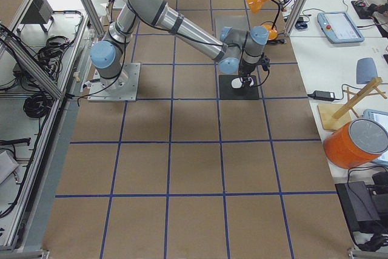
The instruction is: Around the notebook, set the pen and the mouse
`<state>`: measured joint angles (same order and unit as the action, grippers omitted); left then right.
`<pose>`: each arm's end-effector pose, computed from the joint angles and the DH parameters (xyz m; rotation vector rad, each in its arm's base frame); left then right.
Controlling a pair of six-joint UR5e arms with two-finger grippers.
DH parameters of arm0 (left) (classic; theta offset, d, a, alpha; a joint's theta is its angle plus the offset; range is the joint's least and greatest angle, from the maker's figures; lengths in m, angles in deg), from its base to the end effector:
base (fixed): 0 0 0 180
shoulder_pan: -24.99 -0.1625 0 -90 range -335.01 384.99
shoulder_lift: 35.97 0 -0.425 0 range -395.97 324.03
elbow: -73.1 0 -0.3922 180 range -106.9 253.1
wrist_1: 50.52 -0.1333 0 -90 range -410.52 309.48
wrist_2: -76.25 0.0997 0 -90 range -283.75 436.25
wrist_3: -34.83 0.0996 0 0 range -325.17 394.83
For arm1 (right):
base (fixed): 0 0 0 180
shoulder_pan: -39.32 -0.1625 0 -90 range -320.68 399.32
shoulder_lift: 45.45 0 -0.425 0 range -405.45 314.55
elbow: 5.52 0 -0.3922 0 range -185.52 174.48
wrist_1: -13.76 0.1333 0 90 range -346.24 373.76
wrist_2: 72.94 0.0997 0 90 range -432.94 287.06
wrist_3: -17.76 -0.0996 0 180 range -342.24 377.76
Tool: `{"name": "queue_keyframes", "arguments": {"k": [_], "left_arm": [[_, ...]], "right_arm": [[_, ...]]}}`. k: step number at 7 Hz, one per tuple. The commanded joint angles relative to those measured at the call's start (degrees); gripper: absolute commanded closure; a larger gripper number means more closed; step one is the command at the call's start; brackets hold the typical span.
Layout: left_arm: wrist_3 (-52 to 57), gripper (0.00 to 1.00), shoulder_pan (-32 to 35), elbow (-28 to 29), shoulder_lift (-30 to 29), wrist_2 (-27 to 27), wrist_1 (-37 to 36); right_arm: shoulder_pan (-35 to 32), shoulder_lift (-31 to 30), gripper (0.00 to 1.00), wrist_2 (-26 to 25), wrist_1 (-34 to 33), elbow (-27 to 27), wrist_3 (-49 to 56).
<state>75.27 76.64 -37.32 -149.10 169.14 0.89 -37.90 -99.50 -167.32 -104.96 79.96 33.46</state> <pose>0.2356 -0.5046 0.1754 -0.0603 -3.1212 -0.1545 -0.0276 -0.6900 0.1981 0.0812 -3.0765 -0.0995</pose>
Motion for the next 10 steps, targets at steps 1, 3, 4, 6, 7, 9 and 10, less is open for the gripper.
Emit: {"name": "queue_keyframes", "arguments": {"k": [1,3,4,6,7,9,10], "left_arm": [[-0.27,1.0,0.21,0.12,1.42,0.19,0.63],[-5.42,1.0,0.82,2.56,3.26,0.45,2.37],[-10.59,1.0,1.86,5.36,3.97,0.28,6.39],[-25.6,1.0,9.04,10.12,4.41,0.63,13.87],[-32.81,1.0,11.95,10.49,4.94,0.54,16.42],[-45.31,1.0,17.66,10.23,5.29,-0.16,17.76],[-53.02,1.0,21.26,10.31,5.55,-0.33,18.2]], "right_arm": [[-0.04,0.61,0.0,-0.62,0.5,0.39,-2.24],[-1.87,-6.02,0.0,-0.81,7.75,-2.15,-2.33],[-3.1,-10.42,0.0,-0.46,13.8,-3.29,-2.25],[-9.31,-22.53,0.0,0.07,21.57,-2.17,-2.42],[-12.92,-28.08,0.0,-0.01,23.42,-1.82,-4.6],[-15.94,-33.92,0.0,4.44,26.78,-2.42,-10.32],[-16.03,-32.28,0.0,4.55,26.52,-1.38,-10.59]]}}
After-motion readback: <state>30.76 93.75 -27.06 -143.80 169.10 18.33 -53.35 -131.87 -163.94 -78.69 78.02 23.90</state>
